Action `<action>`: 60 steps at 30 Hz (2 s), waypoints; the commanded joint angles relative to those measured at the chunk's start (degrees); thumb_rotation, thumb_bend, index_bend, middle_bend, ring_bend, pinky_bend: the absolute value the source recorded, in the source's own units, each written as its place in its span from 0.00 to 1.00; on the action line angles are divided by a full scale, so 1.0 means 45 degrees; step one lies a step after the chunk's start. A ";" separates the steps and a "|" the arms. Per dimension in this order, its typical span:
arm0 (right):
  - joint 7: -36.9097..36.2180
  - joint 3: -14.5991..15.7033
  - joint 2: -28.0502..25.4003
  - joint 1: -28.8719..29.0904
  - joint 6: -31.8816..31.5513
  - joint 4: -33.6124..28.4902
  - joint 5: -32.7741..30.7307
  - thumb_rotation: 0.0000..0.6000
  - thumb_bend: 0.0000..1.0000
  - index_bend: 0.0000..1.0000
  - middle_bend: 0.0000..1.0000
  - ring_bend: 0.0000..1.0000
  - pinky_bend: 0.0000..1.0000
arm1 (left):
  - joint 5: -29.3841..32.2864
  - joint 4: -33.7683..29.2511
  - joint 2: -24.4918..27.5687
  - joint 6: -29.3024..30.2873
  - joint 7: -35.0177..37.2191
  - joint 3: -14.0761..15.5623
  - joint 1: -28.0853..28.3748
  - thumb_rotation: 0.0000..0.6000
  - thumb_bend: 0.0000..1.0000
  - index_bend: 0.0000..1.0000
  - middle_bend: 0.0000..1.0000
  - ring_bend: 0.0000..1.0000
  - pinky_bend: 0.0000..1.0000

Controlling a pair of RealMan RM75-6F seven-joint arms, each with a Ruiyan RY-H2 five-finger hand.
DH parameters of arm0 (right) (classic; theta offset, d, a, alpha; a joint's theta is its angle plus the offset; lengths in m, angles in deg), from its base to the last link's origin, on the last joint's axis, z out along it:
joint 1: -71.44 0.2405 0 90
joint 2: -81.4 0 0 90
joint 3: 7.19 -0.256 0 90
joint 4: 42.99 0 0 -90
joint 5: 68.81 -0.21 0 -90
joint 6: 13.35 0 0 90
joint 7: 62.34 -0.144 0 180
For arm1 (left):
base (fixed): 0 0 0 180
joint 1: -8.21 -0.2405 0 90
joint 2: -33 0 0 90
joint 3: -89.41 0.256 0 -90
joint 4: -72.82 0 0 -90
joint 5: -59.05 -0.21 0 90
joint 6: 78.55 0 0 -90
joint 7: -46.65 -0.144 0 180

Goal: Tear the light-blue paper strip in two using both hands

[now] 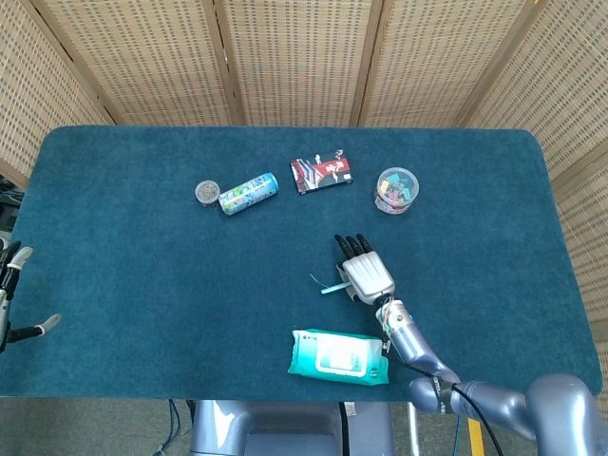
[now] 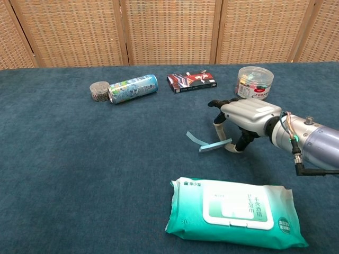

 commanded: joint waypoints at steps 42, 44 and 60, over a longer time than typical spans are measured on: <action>0.4056 -0.1862 -0.0803 0.1969 -0.2190 -0.5077 -0.3644 1.00 0.52 0.62 0.01 0.00 0.00 | -0.3308 0.6792 -0.6087 -0.2987 0.2569 -0.0923 0.8547 1.00 0.09 0.42 0.97 0.98 0.96; 0.4077 -0.1884 -0.0793 0.2009 -0.2245 -0.5087 -0.3696 1.00 0.52 0.62 0.01 0.00 0.00 | -0.3195 0.6670 -0.6146 -0.3068 0.2738 -0.0884 0.8592 1.00 0.12 0.42 0.97 0.98 0.96; 0.4205 -0.2010 -0.0710 0.2260 -0.2524 -0.5015 -0.4321 1.00 0.54 0.62 0.01 0.00 0.00 | -0.2477 0.5531 -0.6344 -0.3663 0.2530 -0.0795 0.8945 1.00 0.31 0.46 0.97 0.98 0.96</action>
